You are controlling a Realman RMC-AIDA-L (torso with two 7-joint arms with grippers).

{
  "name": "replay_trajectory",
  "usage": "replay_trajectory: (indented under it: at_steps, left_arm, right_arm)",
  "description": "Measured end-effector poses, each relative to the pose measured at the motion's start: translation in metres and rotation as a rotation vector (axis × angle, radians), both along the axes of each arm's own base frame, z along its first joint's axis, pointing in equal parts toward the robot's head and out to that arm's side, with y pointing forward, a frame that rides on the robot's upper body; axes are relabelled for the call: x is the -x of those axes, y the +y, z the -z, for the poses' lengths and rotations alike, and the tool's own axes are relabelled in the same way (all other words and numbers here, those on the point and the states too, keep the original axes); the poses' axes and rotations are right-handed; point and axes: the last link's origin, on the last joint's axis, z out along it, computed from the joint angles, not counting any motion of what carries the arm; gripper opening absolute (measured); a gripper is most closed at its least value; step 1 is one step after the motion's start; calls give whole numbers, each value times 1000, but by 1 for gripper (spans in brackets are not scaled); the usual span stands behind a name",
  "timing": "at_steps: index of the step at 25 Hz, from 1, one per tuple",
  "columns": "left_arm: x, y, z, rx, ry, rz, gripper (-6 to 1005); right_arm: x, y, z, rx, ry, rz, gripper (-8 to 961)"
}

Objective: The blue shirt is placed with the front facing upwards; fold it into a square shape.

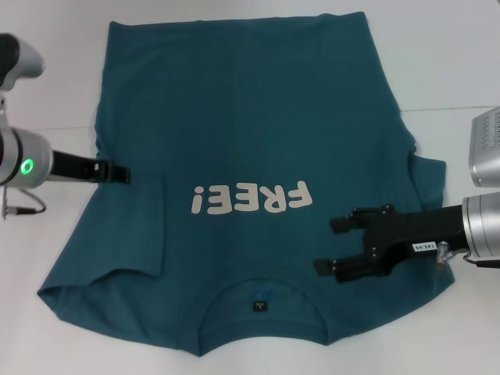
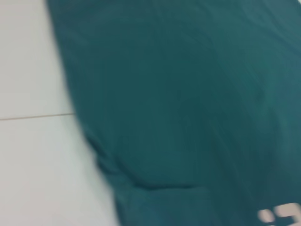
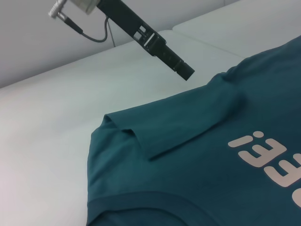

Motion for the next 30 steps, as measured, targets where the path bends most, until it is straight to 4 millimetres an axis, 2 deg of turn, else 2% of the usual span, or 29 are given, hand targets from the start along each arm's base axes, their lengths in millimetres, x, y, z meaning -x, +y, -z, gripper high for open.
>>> replay_trajectory:
  at_steps: [2, 5, 8, 10, 13, 16, 19, 22, 25, 30]
  left_arm:
    - [9, -2, 1, -34, 6, -15, 296]
    - [19, -6, 6, -60, -5, -29, 537]
    - [19, -8, 7, -78, -40, -1, 674]
    - [9, -12, 7, -96, -74, 107, 766]
    - [-8, -28, 7, -127, -161, 330, 768]
    - [-16, -48, 0, -180, -306, 572, 769]
    - [-8, -60, -18, -255, -474, 733, 773]
    - [3, -72, -29, -257, -634, 870, 776]
    - [19, -88, -22, -169, -685, 932, 776]
    - [39, -105, -1, -57, -653, 858, 775]
  right_arm:
    - [-1, 0, 0, -3, 1, 4, 895]
    - [-2, -1, -1, -8, 3, 10, 894]
    - [-2, 1, -2, -19, 9, 19, 893]
    - [-4, 4, -6, -40, 20, 56, 893]
    - [-10, 11, -23, -92, 61, 178, 892]
    - [-15, 15, -45, -134, 107, 261, 891]
    - [-17, 13, -67, -146, 156, 322, 890]
    - [-17, 12, -91, -136, 217, 439, 889]
    - [-19, 9, -112, -127, 247, 585, 889]
    - [-34, 1, -143, -173, 230, 814, 887]
